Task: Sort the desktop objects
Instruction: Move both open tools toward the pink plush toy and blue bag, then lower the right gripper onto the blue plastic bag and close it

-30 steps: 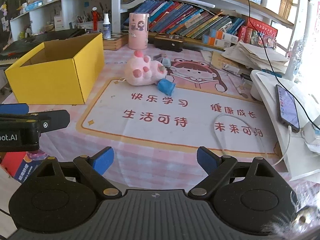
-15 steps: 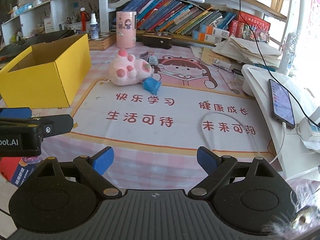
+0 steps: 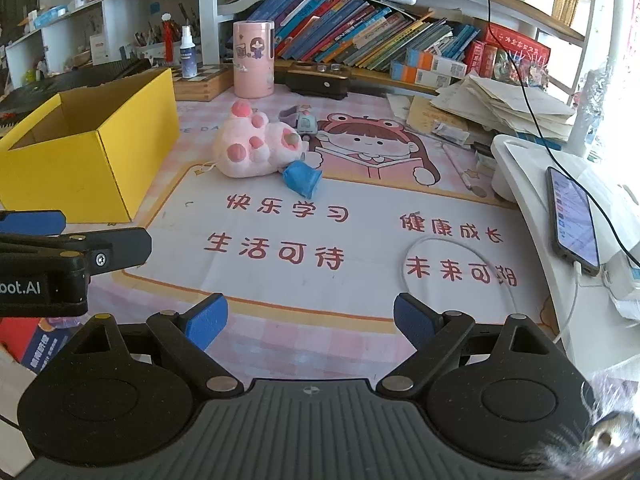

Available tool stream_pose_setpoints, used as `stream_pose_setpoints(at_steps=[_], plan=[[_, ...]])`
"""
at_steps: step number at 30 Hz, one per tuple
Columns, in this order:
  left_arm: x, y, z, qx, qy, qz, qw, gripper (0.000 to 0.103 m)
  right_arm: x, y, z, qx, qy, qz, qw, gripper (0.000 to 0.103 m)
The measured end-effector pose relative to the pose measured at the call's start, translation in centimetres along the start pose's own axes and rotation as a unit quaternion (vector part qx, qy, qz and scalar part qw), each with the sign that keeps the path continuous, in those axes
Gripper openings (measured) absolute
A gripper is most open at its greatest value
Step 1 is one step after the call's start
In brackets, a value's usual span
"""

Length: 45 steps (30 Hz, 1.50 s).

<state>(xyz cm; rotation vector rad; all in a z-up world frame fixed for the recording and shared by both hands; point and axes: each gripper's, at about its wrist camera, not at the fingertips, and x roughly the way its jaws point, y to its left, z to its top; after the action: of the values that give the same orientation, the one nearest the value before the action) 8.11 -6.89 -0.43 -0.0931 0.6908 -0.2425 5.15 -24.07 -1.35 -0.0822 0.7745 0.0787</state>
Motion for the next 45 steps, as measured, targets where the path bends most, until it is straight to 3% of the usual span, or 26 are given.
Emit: stream_pose_setpoints(at_steps=[23, 38, 45], plan=[[5.5, -3.2, 4.1, 0.006, -0.011, 0.011, 0.9999, 0.103, 5.0, -4.2, 4.8, -0.036, 0.0, 0.027, 0.999, 0.09], [8.3, -3.7, 6.8, -0.029, -0.025, 0.078, 0.9962, 0.103, 9.1, -5.7, 8.2, -0.093, 0.002, 0.104, 0.99, 0.087], [9.2, -3.9, 8.2, -0.035, -0.03, 0.107, 0.9932, 0.103, 11.5, -6.0, 9.4, -0.117, 0.006, 0.14, 0.983, 0.075]])
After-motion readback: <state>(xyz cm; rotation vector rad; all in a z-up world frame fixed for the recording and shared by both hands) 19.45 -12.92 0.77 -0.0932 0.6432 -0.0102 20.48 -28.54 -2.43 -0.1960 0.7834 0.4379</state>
